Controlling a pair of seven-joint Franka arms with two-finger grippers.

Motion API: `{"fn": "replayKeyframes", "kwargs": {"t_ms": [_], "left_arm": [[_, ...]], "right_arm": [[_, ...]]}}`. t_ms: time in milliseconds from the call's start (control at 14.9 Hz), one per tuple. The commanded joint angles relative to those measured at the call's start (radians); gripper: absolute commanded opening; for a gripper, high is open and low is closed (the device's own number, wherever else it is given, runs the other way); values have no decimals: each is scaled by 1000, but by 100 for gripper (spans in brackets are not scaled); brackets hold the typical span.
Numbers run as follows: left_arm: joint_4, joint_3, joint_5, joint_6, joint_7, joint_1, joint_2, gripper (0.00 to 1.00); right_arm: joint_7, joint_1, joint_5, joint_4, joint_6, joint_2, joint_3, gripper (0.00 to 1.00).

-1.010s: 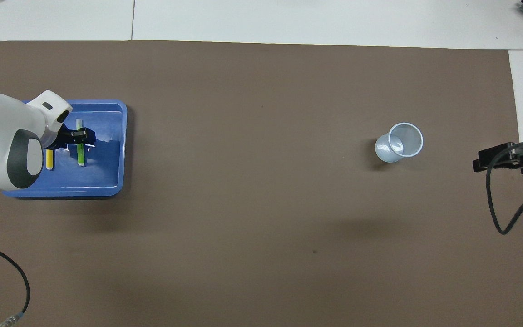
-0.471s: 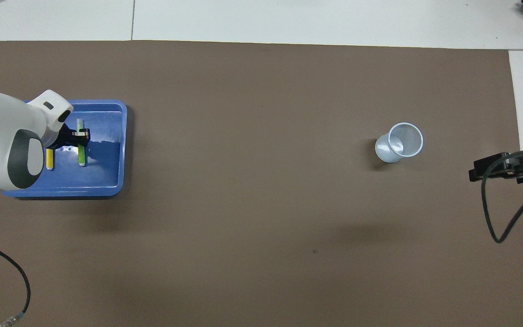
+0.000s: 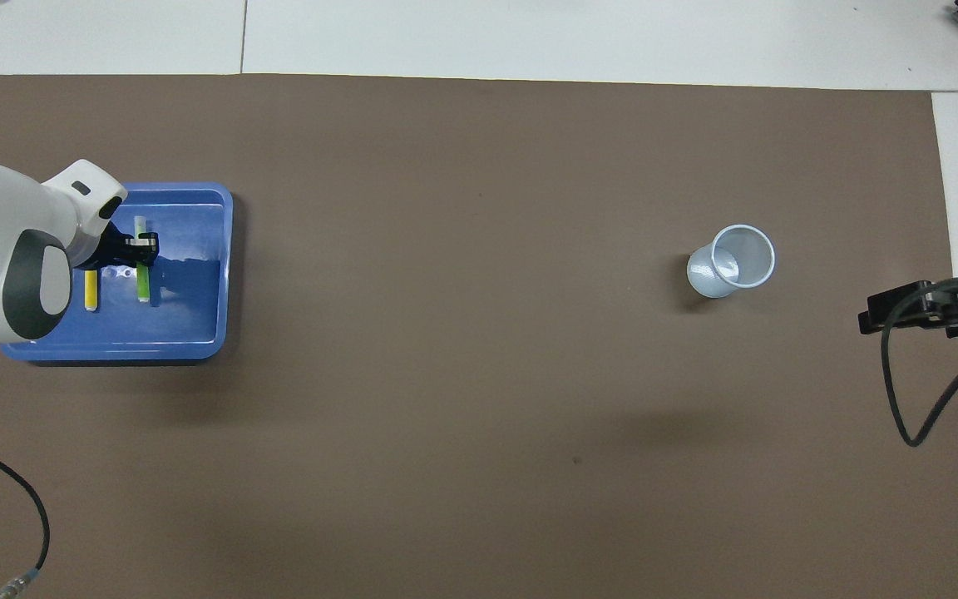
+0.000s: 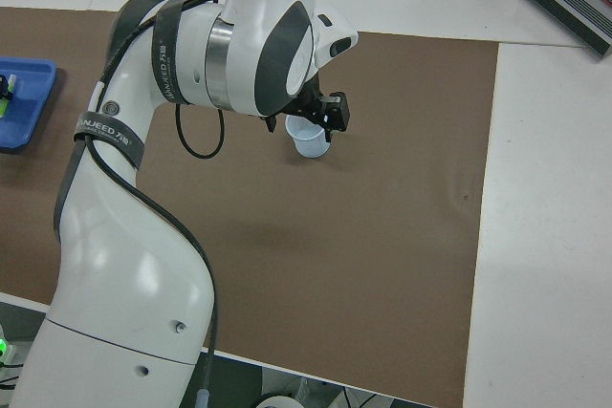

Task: Transfer and insert pens with both arms
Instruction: 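Close the left gripper on the green pen and lift it, then carry the green pen toward the right gripper while the right gripper approaches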

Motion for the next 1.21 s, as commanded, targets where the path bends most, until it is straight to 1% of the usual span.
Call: {"fn": "replayKeyframes", "kwargs": {"t_ms": [0,202,404,538,673,740,942,1010,1077,1144], "left_arm": [[97,0,-26,-123,-12,-3,-6,0],[148,2,-124,-201,-49,-3,-33,0],[160,-12,-152,-232,-287,-12,-70,0],[160,-10,-198,-249,-413,-44,-93,0],[159,-15,-225,-261,-510,-61,-118,0],[159,-19,-254,-263,-593,-80,-130,0],[155,-29,-277,-278,-785,-132,-161,0],[155,-29,-291,-281,-849,-156,-165,0],[155,-29,-310,-278,-927,-185,-176,0],[157,-29,-325,-274,-1019,-218,-179,0]], "right_arm": [[-25,-32,-25,-24,4,-27,8,100],[-24,-30,-27,-24,2,-27,8,100],[-25,-29,-27,-32,7,-28,8,100],[-30,-29,-27,-39,7,-31,8,100],[-31,-29,-25,-68,7,-48,8,100],[-34,-29,-25,-72,5,-50,8,100],[-56,-19,-25,-76,7,-51,10,100],[-64,-21,-22,-94,11,-57,10,100],[-91,-31,-3,-140,49,-77,10,100],[-129,-32,36,-217,117,-112,7,100]]}}
